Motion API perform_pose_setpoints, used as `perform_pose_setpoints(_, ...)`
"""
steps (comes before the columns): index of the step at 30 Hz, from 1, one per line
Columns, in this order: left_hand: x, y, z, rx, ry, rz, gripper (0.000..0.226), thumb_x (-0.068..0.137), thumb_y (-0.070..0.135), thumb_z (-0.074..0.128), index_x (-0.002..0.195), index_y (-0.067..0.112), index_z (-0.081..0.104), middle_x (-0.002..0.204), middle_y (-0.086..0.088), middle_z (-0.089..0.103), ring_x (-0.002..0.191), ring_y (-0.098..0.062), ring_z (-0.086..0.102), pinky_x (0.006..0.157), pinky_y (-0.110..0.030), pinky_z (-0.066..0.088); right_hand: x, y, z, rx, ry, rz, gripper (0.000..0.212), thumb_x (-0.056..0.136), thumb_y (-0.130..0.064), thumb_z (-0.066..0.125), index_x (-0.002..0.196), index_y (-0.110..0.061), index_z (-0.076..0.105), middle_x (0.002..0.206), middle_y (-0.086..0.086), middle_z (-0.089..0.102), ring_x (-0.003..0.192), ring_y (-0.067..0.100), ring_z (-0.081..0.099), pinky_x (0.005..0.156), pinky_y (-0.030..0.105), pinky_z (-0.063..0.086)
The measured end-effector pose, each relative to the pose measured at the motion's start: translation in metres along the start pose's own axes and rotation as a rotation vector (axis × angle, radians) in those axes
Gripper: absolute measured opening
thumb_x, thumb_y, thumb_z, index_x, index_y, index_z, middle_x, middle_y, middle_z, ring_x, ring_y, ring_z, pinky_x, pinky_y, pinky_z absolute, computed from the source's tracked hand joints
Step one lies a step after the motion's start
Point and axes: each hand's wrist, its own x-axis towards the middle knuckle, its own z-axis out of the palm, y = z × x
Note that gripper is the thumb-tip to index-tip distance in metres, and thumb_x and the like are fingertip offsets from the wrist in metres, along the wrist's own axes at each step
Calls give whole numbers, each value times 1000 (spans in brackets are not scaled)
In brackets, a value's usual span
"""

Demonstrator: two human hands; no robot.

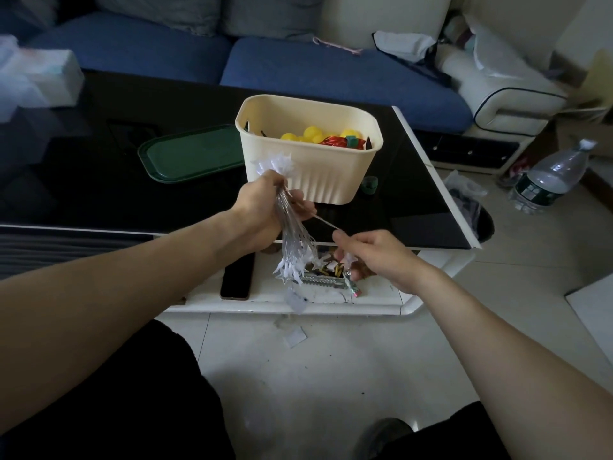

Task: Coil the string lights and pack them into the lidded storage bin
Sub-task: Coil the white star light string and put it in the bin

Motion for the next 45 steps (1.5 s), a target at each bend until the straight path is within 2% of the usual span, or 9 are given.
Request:
perform_pose_setpoints(4, 4, 1, -5, 72, 67, 35, 19, 96, 9, 38, 77, 13, 40, 57, -2, 33, 43, -17, 33, 54, -32, 52, -1, 5, -3, -76, -119, -5, 81, 63, -74, 68, 88, 4, 72, 60, 5, 59, 66, 20, 57, 91, 37, 51)
perform_pose_setpoints(8, 7, 2, -10, 182, 123, 79, 24, 96, 11, 36, 73, 17, 37, 59, 0, 25, 43, -15, 24, 43, -21, 34, 3, 12, -11, -67, -68, 32, 47, 87, -51, 69, 77, -6, 71, 60, 10, 58, 62, 9, 63, 111, 46, 41)
perform_pose_setpoints(14, 7, -1, -13, 230, 105, 55, 21, 95, 11, 38, 76, 16, 40, 57, 0, 29, 43, -16, 27, 45, -23, 36, 3, 13, -10, -187, 80, 19, 28, 92, -37, 70, 72, -18, 68, 59, -4, 57, 62, 16, 57, 90, 43, 58)
perform_pose_setpoints(19, 6, -11, -8, 289, 44, 12, 19, 101, 12, 42, 83, 11, 46, 59, -3, 38, 45, -16, 36, 48, -28, 45, 3, -5, 7, -252, 143, -193, 29, 91, -43, 69, 80, -16, 71, 56, -10, 54, 50, 3, 49, 58, 23, 42)
perform_pose_setpoints(23, 5, -20, -1, 355, 40, 4, 17, 104, 12, 42, 94, 1, 51, 63, -7, 52, 53, -21, 53, 58, -42, 61, 4, -14, 18, -190, 26, -191, 29, 100, -19, 55, 79, -15, 75, 56, -13, 62, 55, -2, 54, 58, 18, 39)
perform_pose_setpoints(27, 3, -24, -2, 516, 17, -33, 15, 104, 12, 41, 100, 1, 51, 73, -13, 60, 64, -27, 60, 69, -48, 59, 6, -15, 26, -203, -70, -184, 24, 90, 0, 58, 85, -13, 78, 82, 8, 74, 65, 7, 57, 65, 25, 45)
perform_pose_setpoints(33, -5, -32, -1, 744, -120, -130, 25, 101, 5, 39, 86, -4, 56, 68, -16, 57, 51, -26, 55, 52, -38, 55, 5, -11, 30, -254, 44, -298, 25, 78, -16, 86, 73, -23, 63, 69, -8, 65, 58, 1, 57, 59, 19, 46)
perform_pose_setpoints(37, -4, -34, -2, 786, -196, -169, 24, 101, 6, 39, 100, -7, 59, 74, -23, 60, 47, -26, 58, 47, -32, 51, -1, -17, 29, -225, 174, -356, 41, 67, -16, 94, 67, -13, 53, 60, -9, 55, 46, -3, 50, 46, 12, 37)
perform_pose_setpoints(45, -3, -27, -3, 632, -171, -110, 23, 100, 10, 42, 84, 3, 58, 59, -8, 50, 41, -17, 43, 45, -24, 38, -1, -16, 25, -245, 320, -233, 53, 83, -64, 67, 99, -13, 61, 99, 3, 59, 88, 16, 60, 67, 21, 45)
